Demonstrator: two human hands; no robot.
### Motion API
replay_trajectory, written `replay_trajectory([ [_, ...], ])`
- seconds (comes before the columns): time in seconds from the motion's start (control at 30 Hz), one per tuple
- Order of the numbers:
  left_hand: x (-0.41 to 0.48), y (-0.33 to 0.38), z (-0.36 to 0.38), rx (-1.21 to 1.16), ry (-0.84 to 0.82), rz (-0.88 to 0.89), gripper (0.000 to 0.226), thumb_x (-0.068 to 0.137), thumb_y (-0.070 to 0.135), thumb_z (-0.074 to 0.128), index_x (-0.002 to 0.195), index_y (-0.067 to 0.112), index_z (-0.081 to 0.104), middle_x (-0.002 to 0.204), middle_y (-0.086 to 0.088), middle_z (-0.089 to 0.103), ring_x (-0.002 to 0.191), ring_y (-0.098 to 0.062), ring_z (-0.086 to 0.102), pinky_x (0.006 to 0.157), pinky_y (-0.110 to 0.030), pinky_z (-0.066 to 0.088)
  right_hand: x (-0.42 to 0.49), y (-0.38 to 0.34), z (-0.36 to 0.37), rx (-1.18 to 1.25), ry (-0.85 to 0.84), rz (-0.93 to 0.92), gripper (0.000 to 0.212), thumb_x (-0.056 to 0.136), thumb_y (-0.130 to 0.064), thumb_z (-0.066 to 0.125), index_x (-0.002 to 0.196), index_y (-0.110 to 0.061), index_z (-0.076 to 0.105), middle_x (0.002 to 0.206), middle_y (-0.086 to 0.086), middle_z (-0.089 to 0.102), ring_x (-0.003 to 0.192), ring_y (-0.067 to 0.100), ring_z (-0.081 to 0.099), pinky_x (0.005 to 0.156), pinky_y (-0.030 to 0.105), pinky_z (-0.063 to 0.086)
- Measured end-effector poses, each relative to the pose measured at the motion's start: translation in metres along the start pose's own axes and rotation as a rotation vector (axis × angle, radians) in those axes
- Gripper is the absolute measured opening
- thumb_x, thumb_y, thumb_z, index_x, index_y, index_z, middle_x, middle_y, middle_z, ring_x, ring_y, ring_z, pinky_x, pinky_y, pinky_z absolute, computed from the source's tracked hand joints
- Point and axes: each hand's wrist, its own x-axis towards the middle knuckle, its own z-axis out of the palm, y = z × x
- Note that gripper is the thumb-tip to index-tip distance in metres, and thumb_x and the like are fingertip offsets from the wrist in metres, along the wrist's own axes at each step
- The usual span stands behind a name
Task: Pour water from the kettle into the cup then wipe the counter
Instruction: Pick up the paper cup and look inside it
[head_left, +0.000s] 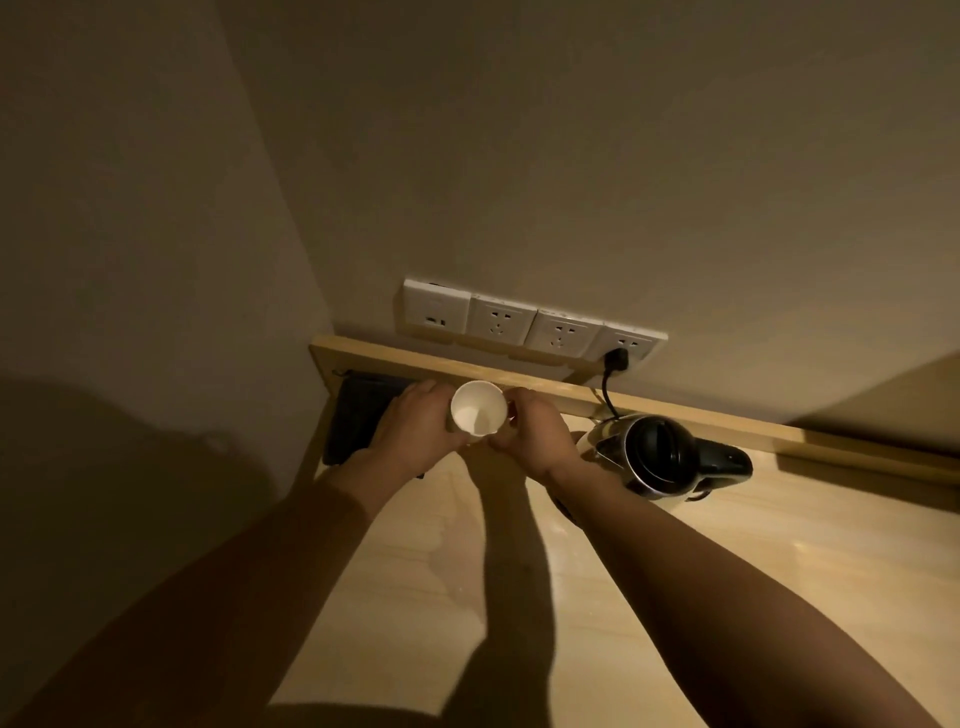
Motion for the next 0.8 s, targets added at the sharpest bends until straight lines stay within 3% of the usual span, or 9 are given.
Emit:
replay_trajectory([
  [0.17, -0.03, 0.009, 0.003, 0.025, -0.005, 0.008, 0.061, 0.079, 0.041, 0.088, 0.129, 0.017, 0.065, 0.127, -0.005, 0.065, 0.118, -0.024, 0.059, 0.096, -0.043, 0.055, -0.041, 0.004, 0.004, 0.039, 0.048, 0.02, 0.059, 0.081, -0.026, 0.088, 0.132, -0.015, 0.06, 0.126, 0.007, 0.066, 0.107, 0.021, 0.062, 0.083, 0.033, 0.052],
  [0.47, -0.073, 0.021, 0.024, 0.052, -0.086, 0.043, 0.055, 0.086, 0.037, 0.082, 0.134, 0.019, 0.062, 0.129, -0.003, 0.063, 0.117, -0.02, 0.058, 0.095, -0.035, 0.052, -0.096, 0.026, 0.015, 0.03, 0.088, 0.04, 0.058, 0.083, -0.034, 0.086, 0.132, -0.016, 0.061, 0.126, 0.005, 0.067, 0.108, 0.019, 0.062, 0.087, 0.035, 0.057],
  [0.8, -0.084, 0.018, 0.038, 0.115, -0.142, 0.033, 0.055, 0.086, 0.042, 0.08, 0.132, 0.02, 0.06, 0.127, -0.001, 0.063, 0.114, -0.018, 0.058, 0.089, -0.031, 0.051, -0.106, 0.043, 0.031, 0.011, 0.052, 0.065, 0.065, 0.082, -0.033, 0.088, 0.136, -0.017, 0.056, 0.127, 0.006, 0.065, 0.102, 0.013, 0.057, 0.082, 0.028, 0.05],
])
